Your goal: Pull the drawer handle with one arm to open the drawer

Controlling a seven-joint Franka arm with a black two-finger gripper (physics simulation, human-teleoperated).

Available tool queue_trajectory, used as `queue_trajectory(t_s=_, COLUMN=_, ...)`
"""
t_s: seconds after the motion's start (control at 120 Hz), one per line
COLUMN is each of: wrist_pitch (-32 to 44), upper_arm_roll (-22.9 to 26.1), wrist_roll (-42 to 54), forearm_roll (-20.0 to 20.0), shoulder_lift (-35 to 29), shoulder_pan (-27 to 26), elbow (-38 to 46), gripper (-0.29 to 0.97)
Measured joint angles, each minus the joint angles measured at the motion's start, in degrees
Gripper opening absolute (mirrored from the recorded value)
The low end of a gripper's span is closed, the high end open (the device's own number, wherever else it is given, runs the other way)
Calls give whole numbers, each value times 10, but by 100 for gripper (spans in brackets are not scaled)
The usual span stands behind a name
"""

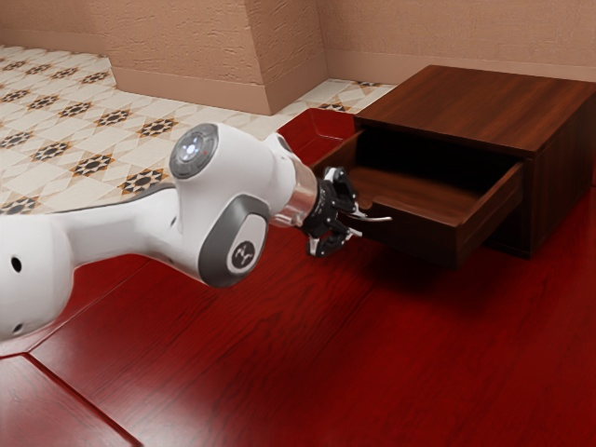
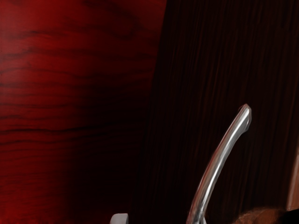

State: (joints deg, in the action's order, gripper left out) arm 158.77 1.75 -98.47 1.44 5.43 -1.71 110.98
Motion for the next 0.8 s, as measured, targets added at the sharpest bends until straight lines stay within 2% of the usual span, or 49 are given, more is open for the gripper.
queue_trajectory(t_s=0.025, wrist_pitch=0, upper_arm_roll=0, wrist_roll=-2, forearm_roll=0, shoulder_lift=-2, shoulder_pan=0, elbow=2, gripper=4)
queue_trajectory(t_s=0.133, wrist_pitch=1, upper_arm_roll=-1, wrist_roll=-4, forearm_roll=-6, shoulder_lift=-12, shoulder_pan=0, elbow=5, gripper=28)
queue_trajectory(t_s=0.217, wrist_pitch=1, upper_arm_roll=-2, wrist_roll=-6, forearm_roll=-8, shoulder_lift=-20, shoulder_pan=11, elbow=5, gripper=41)
queue_trajectory(t_s=0.308, wrist_pitch=-33, upper_arm_roll=0, wrist_roll=-6, forearm_roll=-13, shoulder_lift=-82, shoulder_pan=26, elbow=1, gripper=51)
queue_trajectory(t_s=0.35, wrist_pitch=-83, upper_arm_roll=2, wrist_roll=-6, forearm_roll=-22, shoulder_lift=-114, shoulder_pan=30, elbow=-26, gripper=54)
queue_trajectory(t_s=0.442, wrist_pitch=-252, upper_arm_roll=4, wrist_roll=-3, forearm_roll=-31, shoulder_lift=-139, shoulder_pan=27, elbow=-119, gripper=59)
queue_trajectory(t_s=0.558, wrist_pitch=-428, upper_arm_roll=0, wrist_roll=10, forearm_roll=-2, shoulder_lift=-159, shoulder_pan=71, elbow=-135, gripper=63)
queue_trajectory(t_s=0.675, wrist_pitch=-539, upper_arm_roll=-1, wrist_roll=28, forearm_roll=26, shoulder_lift=-172, shoulder_pan=96, elbow=-122, gripper=65)
queue_trajectory(t_s=0.8, wrist_pitch=-608, upper_arm_roll=2, wrist_roll=47, forearm_roll=39, shoulder_lift=-189, shoulder_pan=98, elbow=-92, gripper=67)
